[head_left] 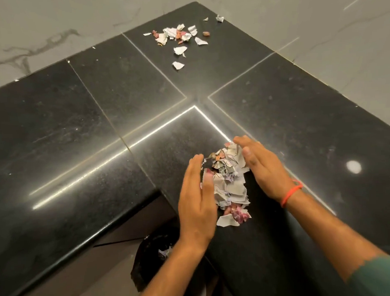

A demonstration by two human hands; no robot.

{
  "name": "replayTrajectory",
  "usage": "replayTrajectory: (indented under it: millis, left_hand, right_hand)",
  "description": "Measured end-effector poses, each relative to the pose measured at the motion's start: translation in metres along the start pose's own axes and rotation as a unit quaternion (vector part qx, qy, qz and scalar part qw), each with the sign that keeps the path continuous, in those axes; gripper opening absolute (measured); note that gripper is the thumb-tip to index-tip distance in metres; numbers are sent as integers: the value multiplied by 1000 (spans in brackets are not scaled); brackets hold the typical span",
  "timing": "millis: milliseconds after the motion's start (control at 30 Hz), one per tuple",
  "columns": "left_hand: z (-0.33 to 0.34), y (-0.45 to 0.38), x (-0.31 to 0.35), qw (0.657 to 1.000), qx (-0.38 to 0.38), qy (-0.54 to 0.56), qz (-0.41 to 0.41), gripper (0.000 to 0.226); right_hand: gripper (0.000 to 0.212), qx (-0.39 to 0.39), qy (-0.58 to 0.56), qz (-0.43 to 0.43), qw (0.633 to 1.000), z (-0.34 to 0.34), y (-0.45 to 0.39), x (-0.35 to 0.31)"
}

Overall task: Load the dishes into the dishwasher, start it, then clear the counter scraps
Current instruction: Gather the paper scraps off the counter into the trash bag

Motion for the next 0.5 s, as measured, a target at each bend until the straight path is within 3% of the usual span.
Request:
replayTrajectory:
  millis: [167, 300, 400, 500]
  left_hand:
    - [21, 37, 18, 974, -71, -178, 120, 87]
    - [17, 52, 3, 958, -79, -270, 62, 129]
    - [29, 41, -5, 940, -84, -328, 47, 135]
    - [44, 9, -3, 934, -82, -338, 83, 131]
  right_hand:
    - [61, 47, -32, -17, 998, 1, 16, -2]
    - [56, 127, -41, -22, 991, -5, 24, 0]
    - [58, 145, -49, -14, 988, -9, 22, 5]
    - [61, 157, -71, 0, 985, -12, 21, 8]
Point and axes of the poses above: each hand's wrist, its own y-axis away from the middle knuckle, its own z-axis out of the palm, x = y × z, the point moved 7 cm from there along -y, towards the middle knuckle, and after that the axes turned 4 degrees about z, right-handed, at the moved point
